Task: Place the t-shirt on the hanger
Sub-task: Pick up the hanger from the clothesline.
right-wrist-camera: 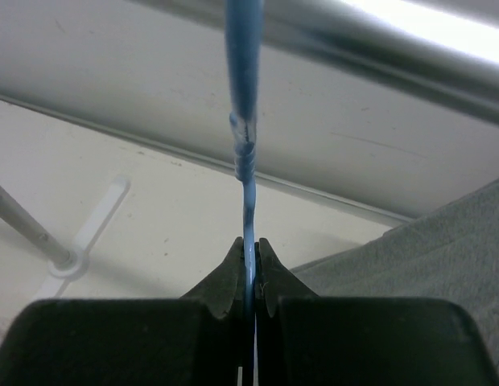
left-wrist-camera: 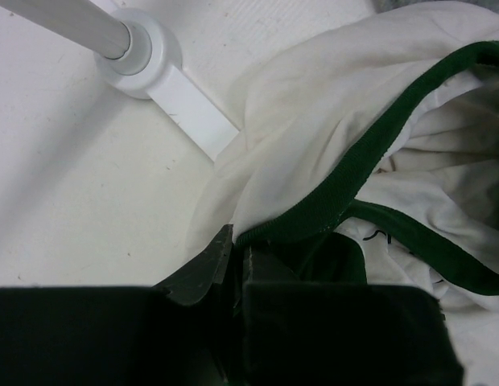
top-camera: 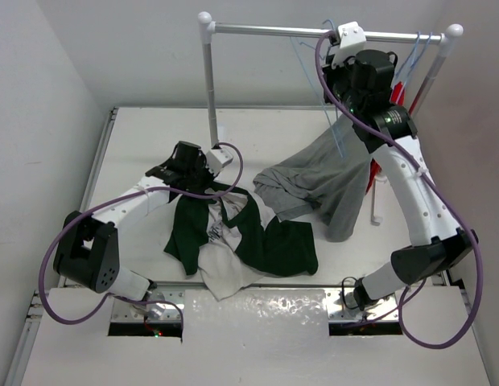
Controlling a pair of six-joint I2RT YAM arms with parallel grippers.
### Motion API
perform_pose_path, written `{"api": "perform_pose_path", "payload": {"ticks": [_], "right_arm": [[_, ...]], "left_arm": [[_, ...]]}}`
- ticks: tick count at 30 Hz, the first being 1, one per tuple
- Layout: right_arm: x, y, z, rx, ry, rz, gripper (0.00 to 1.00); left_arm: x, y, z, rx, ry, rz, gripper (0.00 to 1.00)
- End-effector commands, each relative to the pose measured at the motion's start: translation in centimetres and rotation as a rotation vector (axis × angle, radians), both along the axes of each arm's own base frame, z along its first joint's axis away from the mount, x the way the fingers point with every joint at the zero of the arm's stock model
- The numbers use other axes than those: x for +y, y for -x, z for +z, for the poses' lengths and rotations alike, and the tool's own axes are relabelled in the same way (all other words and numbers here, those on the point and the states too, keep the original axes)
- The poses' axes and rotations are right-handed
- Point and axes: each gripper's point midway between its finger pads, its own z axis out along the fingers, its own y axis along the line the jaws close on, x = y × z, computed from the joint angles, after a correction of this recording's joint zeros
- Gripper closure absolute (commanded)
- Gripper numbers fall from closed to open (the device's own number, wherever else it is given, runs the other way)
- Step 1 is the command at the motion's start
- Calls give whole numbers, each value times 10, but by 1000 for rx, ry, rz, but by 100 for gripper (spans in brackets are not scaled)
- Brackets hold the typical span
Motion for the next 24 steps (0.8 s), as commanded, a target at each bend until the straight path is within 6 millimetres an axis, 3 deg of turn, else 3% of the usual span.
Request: {"api": "perform_pose_path", "payload": {"ticks": [1, 2, 7, 8, 12, 13, 15, 16, 18, 19, 22, 24], "right_arm": [[5, 10, 52, -137, -26, 53, 100], [11, 14, 64, -167, 18, 116, 100], [22, 34, 60, -127, 21, 207, 100], [30, 38, 39, -86, 16, 255, 100], [50, 70, 5, -41, -34, 385, 100], [59, 80, -22, 25, -66, 414, 100], [66, 102, -27, 24, -103, 464, 100], [70, 118, -51, 71, -145, 474, 100], [72, 128, -65, 64, -182, 474, 100], [72, 135, -96, 123, -191, 461, 100], [54, 143, -123, 176, -177, 371, 100], [60, 156, -143, 252, -171, 416, 100]], "left_arm": [[1, -3, 17, -47, 26, 8, 100], [1, -3, 16, -49, 25, 10, 100], [4, -6, 16, -56, 18, 29, 100], [4, -8, 17, -61, 24, 36, 100], [5, -17, 20, -65, 28, 71, 100], [3, -21, 25, -71, 38, 72, 100], [-1, -23, 23, -49, 54, 77, 100], [-2, -26, 23, -38, 57, 82, 100], [-2, -31, 23, -34, 53, 101, 100], [-2, -34, 27, -38, 56, 111, 100], [-2, -41, 26, -31, 50, 126, 100], [-3, -46, 27, -27, 46, 128, 100]]}}
